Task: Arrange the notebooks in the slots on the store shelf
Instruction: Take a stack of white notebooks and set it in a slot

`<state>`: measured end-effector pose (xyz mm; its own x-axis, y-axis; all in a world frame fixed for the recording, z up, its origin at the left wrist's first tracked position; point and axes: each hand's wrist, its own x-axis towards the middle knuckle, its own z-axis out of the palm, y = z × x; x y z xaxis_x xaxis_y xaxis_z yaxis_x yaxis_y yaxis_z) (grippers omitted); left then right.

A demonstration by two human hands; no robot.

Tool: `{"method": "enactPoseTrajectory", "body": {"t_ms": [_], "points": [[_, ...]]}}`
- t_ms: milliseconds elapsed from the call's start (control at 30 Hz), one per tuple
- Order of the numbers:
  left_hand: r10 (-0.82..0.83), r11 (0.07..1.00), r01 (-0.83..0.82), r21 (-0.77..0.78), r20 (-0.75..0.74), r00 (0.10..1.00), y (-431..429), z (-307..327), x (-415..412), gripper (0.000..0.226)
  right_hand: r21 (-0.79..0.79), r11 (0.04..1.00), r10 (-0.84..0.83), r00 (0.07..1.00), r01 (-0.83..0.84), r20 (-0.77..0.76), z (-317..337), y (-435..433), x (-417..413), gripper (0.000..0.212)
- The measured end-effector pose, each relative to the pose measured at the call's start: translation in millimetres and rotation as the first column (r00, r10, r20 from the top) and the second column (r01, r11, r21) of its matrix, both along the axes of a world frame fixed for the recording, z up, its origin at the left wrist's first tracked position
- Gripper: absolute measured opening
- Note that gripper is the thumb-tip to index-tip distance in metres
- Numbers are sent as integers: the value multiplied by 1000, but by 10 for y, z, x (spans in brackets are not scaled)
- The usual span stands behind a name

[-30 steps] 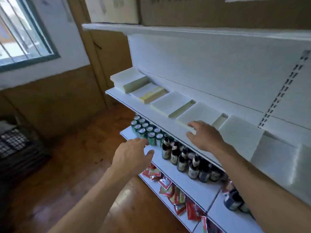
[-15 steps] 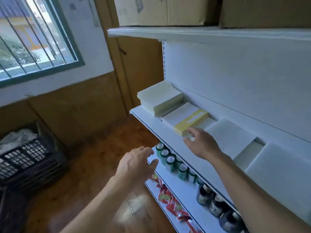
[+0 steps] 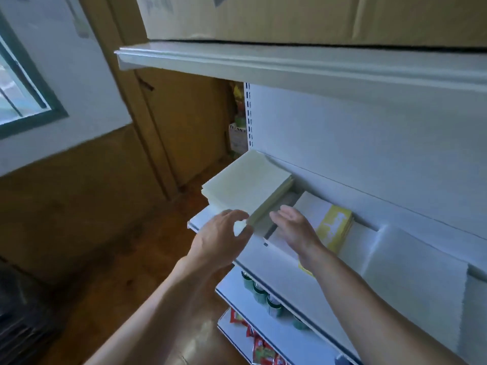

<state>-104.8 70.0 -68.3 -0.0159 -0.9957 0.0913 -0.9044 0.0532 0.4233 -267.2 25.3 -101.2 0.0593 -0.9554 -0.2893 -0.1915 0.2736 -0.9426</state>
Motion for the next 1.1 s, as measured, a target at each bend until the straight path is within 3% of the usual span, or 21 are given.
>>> {"method": "enactPoseTrajectory", "body": {"t_ms": [67, 133, 200, 300, 400, 500, 600, 667, 767, 967, 1100], "points": [[-83, 996, 83, -14, 7, 997, -370, 17, 161, 39, 21, 997, -81, 996, 80, 44, -6, -133, 157, 58], [-195, 980, 197, -17, 89, 977, -716, 8, 335, 47, 42, 981, -190, 978, 187, 82, -56, -267, 271, 41], [-293, 953, 303, -11, 222, 930, -1012, -17, 520, 58, 51, 957, -290, 949, 285, 127, -88, -371, 359, 24], [-426, 901, 429, 70, 335, 840, -1257, -133, 647, 66, 102, 915, -404, 881, 391, 245, -106, -487, 479, 24], [-516, 855, 504, 123, 301, 802, -1191, -314, 611, 74, 184, 872, -489, 799, 453, 351, -137, -524, 598, 14], [-641, 766, 638, 79, 156, 751, -1091, -408, 561, 79, 256, 830, -558, 758, 497, 339, -125, -479, 660, 26], [-601, 795, 606, -25, 100, 793, -1272, -346, 623, 79, 273, 810, -587, 709, 519, 391, -93, -448, 624, 15], [-514, 849, 529, -11, 220, 829, -1463, -308, 720, 78, 265, 808, -589, 708, 526, 389, -82, -444, 625, 16], [-514, 852, 515, 93, 331, 791, -1549, -318, 769, 78, 254, 795, -606, 702, 551, 373, -106, -463, 668, 15], [-588, 808, 570, 146, 170, 791, -1425, -406, 671, 84, 209, 757, -653, 704, 619, 279, -160, -434, 600, 13], [-611, 760, 622, 187, -121, 783, -1475, -259, 720, 79, 232, 744, -668, 688, 627, 284, -151, -381, 527, 17]]}}
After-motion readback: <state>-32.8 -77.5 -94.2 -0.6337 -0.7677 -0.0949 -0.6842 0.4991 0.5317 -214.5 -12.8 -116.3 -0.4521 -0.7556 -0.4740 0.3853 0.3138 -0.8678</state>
